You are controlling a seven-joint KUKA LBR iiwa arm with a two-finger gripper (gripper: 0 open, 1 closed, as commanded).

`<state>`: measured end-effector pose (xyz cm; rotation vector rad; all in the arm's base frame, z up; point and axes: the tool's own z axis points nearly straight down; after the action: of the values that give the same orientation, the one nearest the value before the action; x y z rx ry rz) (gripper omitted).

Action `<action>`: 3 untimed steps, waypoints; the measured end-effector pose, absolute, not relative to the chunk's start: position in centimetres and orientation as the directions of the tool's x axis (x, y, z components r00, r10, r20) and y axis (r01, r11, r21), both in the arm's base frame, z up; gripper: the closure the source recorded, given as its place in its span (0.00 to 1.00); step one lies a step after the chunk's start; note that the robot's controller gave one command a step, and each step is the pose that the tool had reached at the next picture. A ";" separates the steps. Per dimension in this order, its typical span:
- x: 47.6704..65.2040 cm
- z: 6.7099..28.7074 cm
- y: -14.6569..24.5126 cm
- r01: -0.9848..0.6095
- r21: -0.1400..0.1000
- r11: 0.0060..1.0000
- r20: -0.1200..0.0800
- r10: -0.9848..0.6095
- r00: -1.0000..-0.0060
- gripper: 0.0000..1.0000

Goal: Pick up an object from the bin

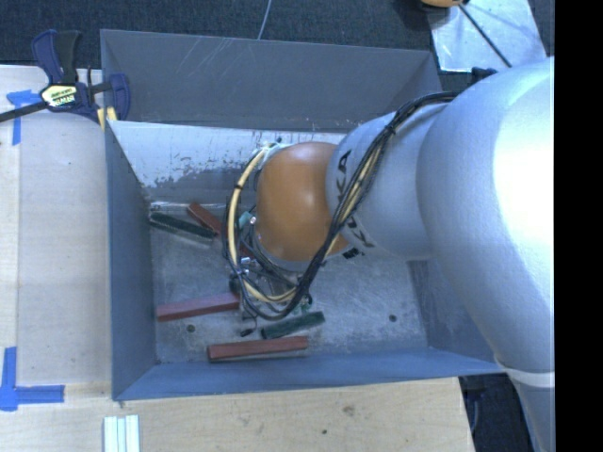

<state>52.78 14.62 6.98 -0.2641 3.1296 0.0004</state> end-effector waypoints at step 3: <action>51.6 16.5 20.6 -0.178 0.000 0.984 0.000 -0.178 -0.984 1.00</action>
Offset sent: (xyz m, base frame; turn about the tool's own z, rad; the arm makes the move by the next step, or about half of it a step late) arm -0.0016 -0.0144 0.1160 0.0182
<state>51.59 20.64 16.49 -0.2812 3.1288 -0.0005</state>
